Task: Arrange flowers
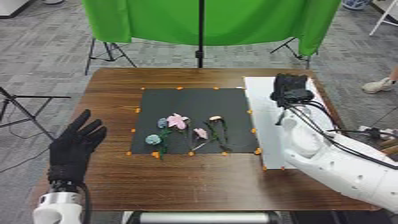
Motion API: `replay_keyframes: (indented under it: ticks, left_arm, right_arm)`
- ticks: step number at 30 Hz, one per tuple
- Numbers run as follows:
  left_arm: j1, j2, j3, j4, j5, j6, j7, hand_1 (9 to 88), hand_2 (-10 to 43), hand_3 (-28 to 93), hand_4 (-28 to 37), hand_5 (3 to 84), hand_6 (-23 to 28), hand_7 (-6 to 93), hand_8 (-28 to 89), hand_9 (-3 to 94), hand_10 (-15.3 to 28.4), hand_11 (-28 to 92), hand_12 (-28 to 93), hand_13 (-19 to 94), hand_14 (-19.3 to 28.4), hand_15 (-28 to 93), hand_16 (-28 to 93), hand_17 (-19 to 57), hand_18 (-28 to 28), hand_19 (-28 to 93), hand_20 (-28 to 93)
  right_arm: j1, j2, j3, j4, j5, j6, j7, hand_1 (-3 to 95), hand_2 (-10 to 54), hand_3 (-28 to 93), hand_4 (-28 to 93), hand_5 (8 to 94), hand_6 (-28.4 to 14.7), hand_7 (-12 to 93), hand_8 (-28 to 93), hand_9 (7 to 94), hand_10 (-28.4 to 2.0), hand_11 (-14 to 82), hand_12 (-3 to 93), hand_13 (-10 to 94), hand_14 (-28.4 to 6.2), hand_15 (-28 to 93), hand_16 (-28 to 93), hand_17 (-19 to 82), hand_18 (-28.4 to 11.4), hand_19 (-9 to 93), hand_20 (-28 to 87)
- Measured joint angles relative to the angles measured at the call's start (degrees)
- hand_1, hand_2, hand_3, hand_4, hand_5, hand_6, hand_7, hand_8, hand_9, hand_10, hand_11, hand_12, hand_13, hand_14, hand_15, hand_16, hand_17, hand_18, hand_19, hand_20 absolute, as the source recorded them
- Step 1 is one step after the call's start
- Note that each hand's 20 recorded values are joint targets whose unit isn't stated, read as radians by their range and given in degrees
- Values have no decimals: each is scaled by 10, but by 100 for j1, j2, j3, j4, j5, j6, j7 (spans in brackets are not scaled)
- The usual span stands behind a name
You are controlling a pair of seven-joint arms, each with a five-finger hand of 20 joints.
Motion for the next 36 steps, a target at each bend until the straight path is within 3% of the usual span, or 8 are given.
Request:
replay_keyframes:
  ticks: [3,10,19,24,29,33,34,36]
  left_arm:
    - [2,-20,0,0,8,-6,-19,211,70,814,-283,370,92,75,-75,336,203,251,106,213,277,589,-113,-81,284,580,12]
    - [-6,-47,0,3,26,-13,-86,211,70,814,-283,371,92,76,-75,337,202,251,107,214,277,590,-113,-81,284,580,12]
    - [-9,-94,-30,3,57,-26,-189,211,70,814,-283,371,92,76,-75,337,203,251,107,214,277,589,-113,-81,284,580,13]
    - [-22,-96,-26,7,66,-37,-209,211,71,813,-283,372,92,76,-75,337,203,251,107,214,277,588,-113,-81,284,580,13]
    - [-31,-96,-20,8,65,-39,-204,210,71,813,-283,371,93,75,-75,337,203,252,107,214,276,589,-113,-81,284,580,13]
    - [-32,-83,-4,9,51,-35,-156,210,71,814,-283,371,92,75,-75,337,203,251,106,213,276,589,-113,-81,284,580,13]
    - [-32,-78,-1,9,47,-34,-141,210,71,814,-283,371,92,75,-75,337,203,251,106,213,276,589,-113,-81,284,580,13]
    - [-31,-66,8,10,41,-31,-108,210,70,815,-283,371,92,76,-75,337,203,251,106,213,276,588,-113,-81,284,580,14]
  right_arm:
    - [-1,-142,76,173,324,-335,205,338,-95,810,-283,488,-21,146,-124,522,-190,286,144,467,-154,775,127,169,-237,824,407]
    - [-12,-220,509,460,1276,-1225,114,332,-95,809,-283,471,13,157,-129,506,-187,270,143,456,-151,773,112,153,-236,808,415]
    - [-7,-226,364,738,1022,-1123,1,417,-95,764,-283,684,56,170,-119,691,-108,269,153,608,-88,719,150,211,-227,800,431]
    - [121,-217,-117,844,457,-762,-34,549,-95,590,-283,836,50,156,-7,846,-60,139,305,673,-57,707,193,239,-213,811,427]
    - [200,-234,-286,915,302,-540,-46,575,-95,577,-283,894,52,155,7,915,-48,130,342,708,-43,711,205,258,-204,825,425]
    - [298,-237,-470,987,228,-288,-41,538,-95,640,-283,882,41,155,21,906,-49,121,365,704,-46,713,216,254,-206,830,424]
    - [316,-237,-507,1000,220,-216,-34,521,-95,656,-283,851,33,165,12,876,-55,142,349,693,-51,715,215,247,-208,829,426]
    - [318,-237,-530,1010,222,-72,-9,445,-95,748,-283,735,21,200,-83,754,-85,270,245,635,-73,737,192,219,-217,812,429]
